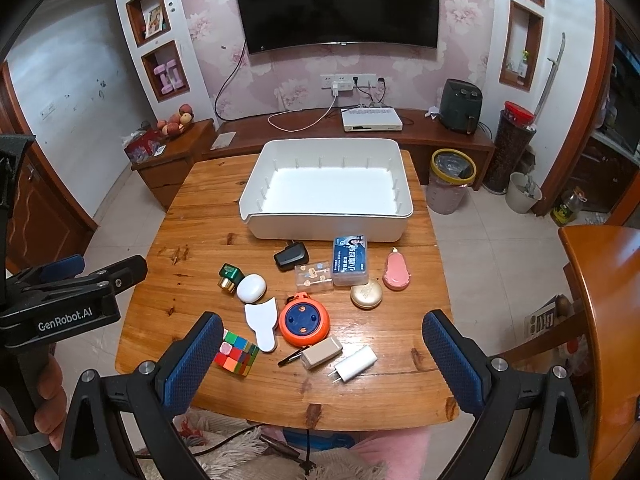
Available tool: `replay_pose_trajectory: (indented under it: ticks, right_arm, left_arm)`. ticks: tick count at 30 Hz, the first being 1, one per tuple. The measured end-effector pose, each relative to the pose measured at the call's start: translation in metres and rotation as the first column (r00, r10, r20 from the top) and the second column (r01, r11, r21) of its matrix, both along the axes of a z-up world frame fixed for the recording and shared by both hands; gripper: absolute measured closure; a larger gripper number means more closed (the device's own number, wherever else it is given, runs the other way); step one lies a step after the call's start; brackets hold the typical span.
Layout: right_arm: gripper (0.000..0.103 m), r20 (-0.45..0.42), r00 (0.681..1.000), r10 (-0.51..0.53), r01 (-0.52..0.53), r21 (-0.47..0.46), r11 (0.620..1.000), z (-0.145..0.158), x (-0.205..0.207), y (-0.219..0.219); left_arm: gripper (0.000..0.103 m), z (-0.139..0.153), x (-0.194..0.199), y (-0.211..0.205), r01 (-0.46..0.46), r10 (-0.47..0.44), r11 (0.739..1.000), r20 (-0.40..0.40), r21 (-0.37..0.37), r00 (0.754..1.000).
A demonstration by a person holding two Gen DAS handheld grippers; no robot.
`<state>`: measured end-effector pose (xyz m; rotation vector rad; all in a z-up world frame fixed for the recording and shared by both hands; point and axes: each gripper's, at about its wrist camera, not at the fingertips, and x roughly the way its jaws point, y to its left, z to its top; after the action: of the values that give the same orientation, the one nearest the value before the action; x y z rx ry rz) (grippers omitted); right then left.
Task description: Organize rigid objects
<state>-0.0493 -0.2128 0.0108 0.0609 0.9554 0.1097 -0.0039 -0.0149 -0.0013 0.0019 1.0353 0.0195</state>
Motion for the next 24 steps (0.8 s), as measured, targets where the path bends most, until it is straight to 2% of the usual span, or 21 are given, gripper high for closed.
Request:
replay_pose_trajectory:
  ticks: [8, 11, 20, 24]
  right_arm:
    - [0.003, 0.089, 0.996, -0.007, 0.007, -0.003, 1.0, 0.004, 0.0, -0.0035]
    - [0.003, 0.069, 0.998, -0.006, 0.007, -0.011, 1.0, 0.0039, 0.0005, -0.0034]
    - [0.003, 0.088, 0.996, -0.011, 0.016, -0.054, 0.998, 0.0092, 0.0009, -0.007]
    - [0.003, 0.044, 0.999, -0.014, 0.018, -0.087, 0.996, 0.005, 0.0, -0.0074]
  left_arm:
    - [0.001, 0.0011, -0.0003, -0.0015, -0.001, 0.001, 1.0, 0.004, -0.003, 1.0]
    - [0.001, 0.0012, -0.0003, -0.0012, 0.0, 0.0, 1.0, 0.003, -0.002, 1.0]
    - [0.001, 0.0015, 0.0001, -0.0012, 0.001, -0.001, 1.0, 0.002, -0.003, 1.0]
    - [0.001, 0.0052, 0.0027, 0.0017, 0.023, -0.023, 1.0, 0.004, -0.014, 1.0]
